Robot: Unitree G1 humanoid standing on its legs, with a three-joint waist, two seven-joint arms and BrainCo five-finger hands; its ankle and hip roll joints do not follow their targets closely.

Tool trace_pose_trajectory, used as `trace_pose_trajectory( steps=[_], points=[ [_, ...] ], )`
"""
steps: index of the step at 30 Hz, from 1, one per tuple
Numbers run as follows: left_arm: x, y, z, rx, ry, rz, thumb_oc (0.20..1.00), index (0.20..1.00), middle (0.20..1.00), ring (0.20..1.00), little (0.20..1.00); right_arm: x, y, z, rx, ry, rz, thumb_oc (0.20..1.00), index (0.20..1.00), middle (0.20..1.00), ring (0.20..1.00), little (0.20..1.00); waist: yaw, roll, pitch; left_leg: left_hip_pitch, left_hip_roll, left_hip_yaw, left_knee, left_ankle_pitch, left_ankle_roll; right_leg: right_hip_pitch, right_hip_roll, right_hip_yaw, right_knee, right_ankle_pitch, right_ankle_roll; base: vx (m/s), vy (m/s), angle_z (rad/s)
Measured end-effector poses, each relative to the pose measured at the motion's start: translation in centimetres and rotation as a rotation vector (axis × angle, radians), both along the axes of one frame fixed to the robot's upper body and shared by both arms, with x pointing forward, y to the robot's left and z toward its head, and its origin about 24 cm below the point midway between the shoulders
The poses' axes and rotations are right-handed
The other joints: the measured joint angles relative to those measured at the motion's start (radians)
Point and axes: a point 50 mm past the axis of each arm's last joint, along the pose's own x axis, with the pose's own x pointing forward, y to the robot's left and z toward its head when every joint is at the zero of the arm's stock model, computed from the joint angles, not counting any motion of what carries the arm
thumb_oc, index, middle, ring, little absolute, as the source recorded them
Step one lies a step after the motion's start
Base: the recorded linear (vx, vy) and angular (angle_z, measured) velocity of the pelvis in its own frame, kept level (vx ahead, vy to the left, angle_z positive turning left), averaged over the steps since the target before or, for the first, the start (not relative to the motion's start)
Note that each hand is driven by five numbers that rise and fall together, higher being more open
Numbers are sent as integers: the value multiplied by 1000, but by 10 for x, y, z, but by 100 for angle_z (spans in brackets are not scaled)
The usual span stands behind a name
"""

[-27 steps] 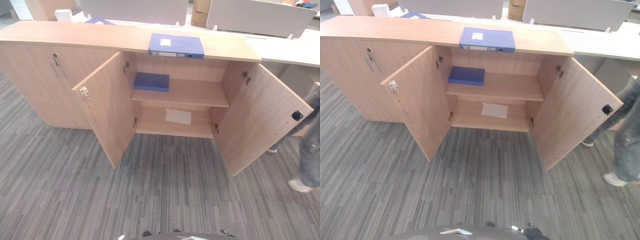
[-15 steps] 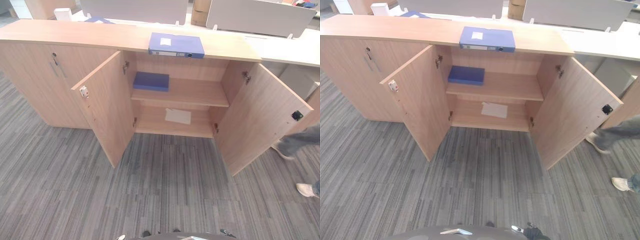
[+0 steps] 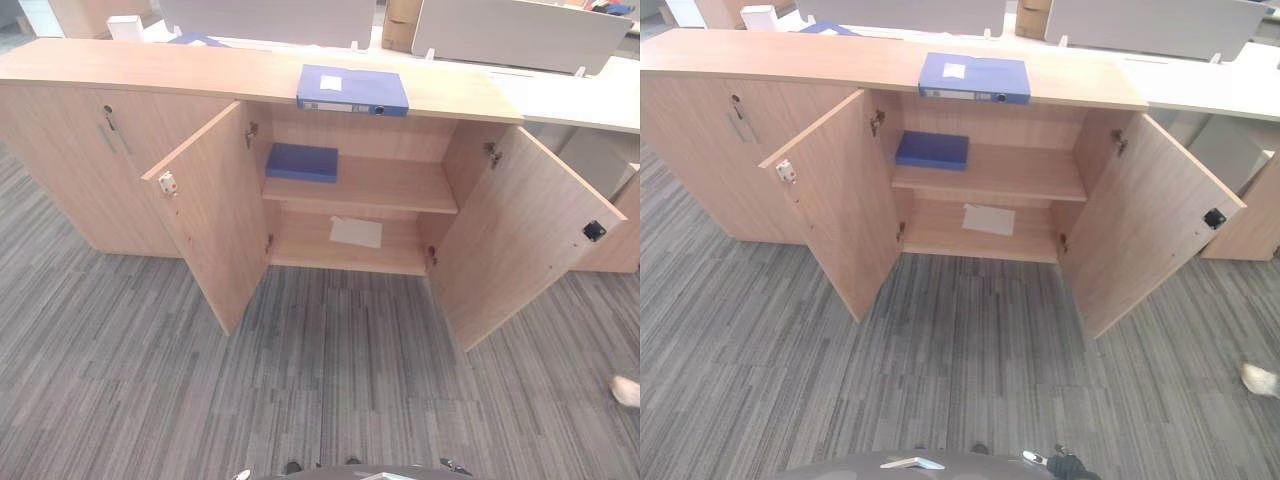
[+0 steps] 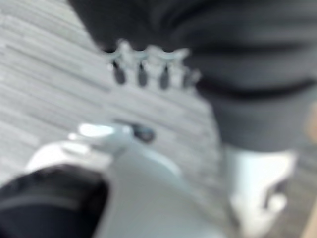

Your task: Put the empty folder in the office cabinet

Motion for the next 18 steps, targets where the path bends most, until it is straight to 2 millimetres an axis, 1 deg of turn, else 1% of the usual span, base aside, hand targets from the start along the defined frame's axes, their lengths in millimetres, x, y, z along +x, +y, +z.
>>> trace_pose_trajectory(
  steps=[18],
  points=[
    [0, 0, 0, 0, 0, 0, 1000, 1000, 1000, 1000, 1000, 0, 0, 0, 1, -1, -2, 1000, 1000, 1000, 1000, 1000, 0, 2, 1, -2, 0, 1, 0, 0, 0, -2, 0, 3, 0, 0, 0, 0, 0, 0]
  ],
)
